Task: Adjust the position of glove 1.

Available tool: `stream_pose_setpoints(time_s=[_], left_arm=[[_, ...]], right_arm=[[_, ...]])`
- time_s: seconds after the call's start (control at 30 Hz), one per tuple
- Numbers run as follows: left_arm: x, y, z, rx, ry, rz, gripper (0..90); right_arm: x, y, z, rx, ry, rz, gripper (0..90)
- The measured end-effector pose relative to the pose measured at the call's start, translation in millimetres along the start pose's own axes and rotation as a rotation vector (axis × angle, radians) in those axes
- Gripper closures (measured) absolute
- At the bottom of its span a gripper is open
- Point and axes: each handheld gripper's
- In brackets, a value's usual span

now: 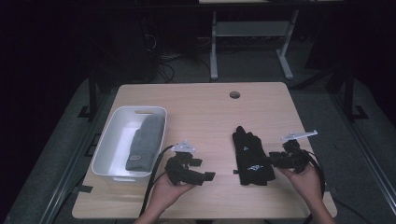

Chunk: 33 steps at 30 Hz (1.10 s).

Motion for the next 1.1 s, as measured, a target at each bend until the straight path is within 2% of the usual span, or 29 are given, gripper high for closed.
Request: stream_pose_setpoints(time_s=[0.1, 0.2, 0.23, 0.47, 0.63, 0.73, 0.8, 0.87, 0.93, 0.97, 1.03, 1.07, 1.1], left_arm=[[-0.9, 1.4, 0.2, 0.002, 0.002, 0.000, 23.5], [-0.9, 2.2, 0.3, 0.006, 0.004, -0.001, 23.5], [-1.2, 2.9, 0.4, 0.007, 0.005, -0.001, 23.6], [-5.9, 15.7, 0.6, 0.034, 0.011, 0.010, 23.7], [-8.3, 27.7, -0.8, 0.052, 0.012, 0.018, 23.9], [-8.5, 35.3, -2.7, 0.062, 0.010, 0.018, 24.2], [-7.9, 40.9, -4.0, 0.067, 0.005, 0.017, 24.8], [-6.7, 45.0, -5.0, 0.073, 0.002, 0.010, 25.1], [-5.2, 52.0, -6.0, 0.079, -0.015, 0.012, 25.8], [-4.6, 54.4, -6.4, 0.082, -0.015, 0.008, 26.0], [-4.5, 62.5, -7.1, 0.090, -0.027, 0.015, 26.0], [-4.9, 65.9, -7.8, 0.101, -0.030, 0.018, 26.0], [-5.4, 68.8, -7.9, 0.102, -0.032, 0.020, 26.0]], right_arm=[[-0.8, 2.9, 6.7, 0.015, 0.016, -0.018, 68.5], [1.5, 5.7, 8.1, 0.021, 0.008, -0.039, 76.7], [1.6, 5.8, 7.8, 0.018, -0.007, -0.043, 76.9], [9.1, 7.1, 7.5, 0.030, -0.010, -0.075, 77.4], [16.7, 11.5, 8.5, 0.041, -0.015, -0.119, 76.0], [20.8, 14.9, 6.7, 0.047, -0.029, -0.143, 70.5], [21.7, 14.9, 4.1, 0.033, -0.032, -0.135, 60.7], [17.7, 13.6, -0.6, -0.010, -0.036, -0.106, 52.7], [13.4, 13.3, -5.3, -0.028, -0.022, -0.069, 44.6], [10.0, 13.5, -8.4, -0.039, -0.002, -0.053, 42.1], [5.0, 14.1, -12.6, -0.046, 0.002, -0.016, 36.5], [0.4, 15.6, -14.3, -0.069, 0.018, -0.006, 35.8], [-3.4, 17.2, -15.3, -0.070, 0.030, -0.005, 34.9]])
Point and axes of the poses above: each handheld gripper's, and its own axes: y roughly forward along the jaws, z roughly out of its underside, x roughly to its left, and after that the axes turned 5 degrees about -x, right-handed
